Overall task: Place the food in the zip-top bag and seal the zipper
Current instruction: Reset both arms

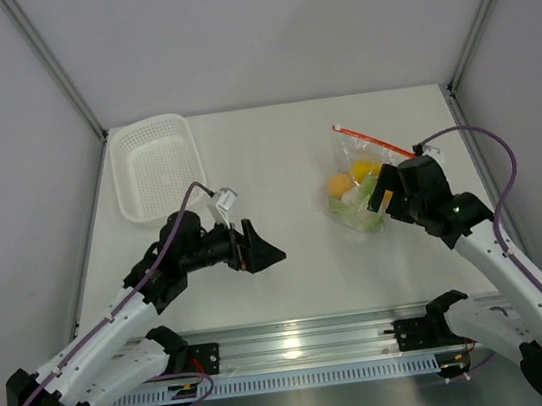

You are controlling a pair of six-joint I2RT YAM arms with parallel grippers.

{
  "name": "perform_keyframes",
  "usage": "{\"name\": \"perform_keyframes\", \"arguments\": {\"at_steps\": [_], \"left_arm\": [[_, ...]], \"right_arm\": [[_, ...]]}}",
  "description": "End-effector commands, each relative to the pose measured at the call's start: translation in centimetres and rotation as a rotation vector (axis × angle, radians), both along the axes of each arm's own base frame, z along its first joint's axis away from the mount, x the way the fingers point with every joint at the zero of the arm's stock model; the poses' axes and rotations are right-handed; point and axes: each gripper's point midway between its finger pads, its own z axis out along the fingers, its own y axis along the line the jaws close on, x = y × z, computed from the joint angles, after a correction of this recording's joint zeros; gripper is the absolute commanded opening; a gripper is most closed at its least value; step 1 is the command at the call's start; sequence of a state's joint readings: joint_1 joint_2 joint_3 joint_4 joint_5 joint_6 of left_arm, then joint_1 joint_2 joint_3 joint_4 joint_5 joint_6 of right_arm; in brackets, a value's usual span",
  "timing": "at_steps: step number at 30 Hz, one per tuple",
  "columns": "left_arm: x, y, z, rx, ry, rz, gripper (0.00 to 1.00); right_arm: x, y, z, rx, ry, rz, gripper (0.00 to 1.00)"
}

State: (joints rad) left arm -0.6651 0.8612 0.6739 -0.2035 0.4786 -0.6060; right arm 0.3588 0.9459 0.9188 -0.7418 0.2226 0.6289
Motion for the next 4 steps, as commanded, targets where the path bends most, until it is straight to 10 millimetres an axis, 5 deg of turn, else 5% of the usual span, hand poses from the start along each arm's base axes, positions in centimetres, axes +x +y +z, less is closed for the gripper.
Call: {"name": "perform_keyframes", "arguments": {"at_steps": [1, 4], "left_arm": [[-1.4, -0.5, 1.4, -0.125, 0.025, -0.032, 1.0], [-2.4, -0.2, 1.2, -0.178, 0.024, -0.043, 1.0]], "right_arm": [[-1.2, 0.6, -1.2, 0.03, 0.011, -0.039, 0.99], [-2.3, 2.3, -1.9, 0.024, 0.041, 0.008, 0.99]]}}
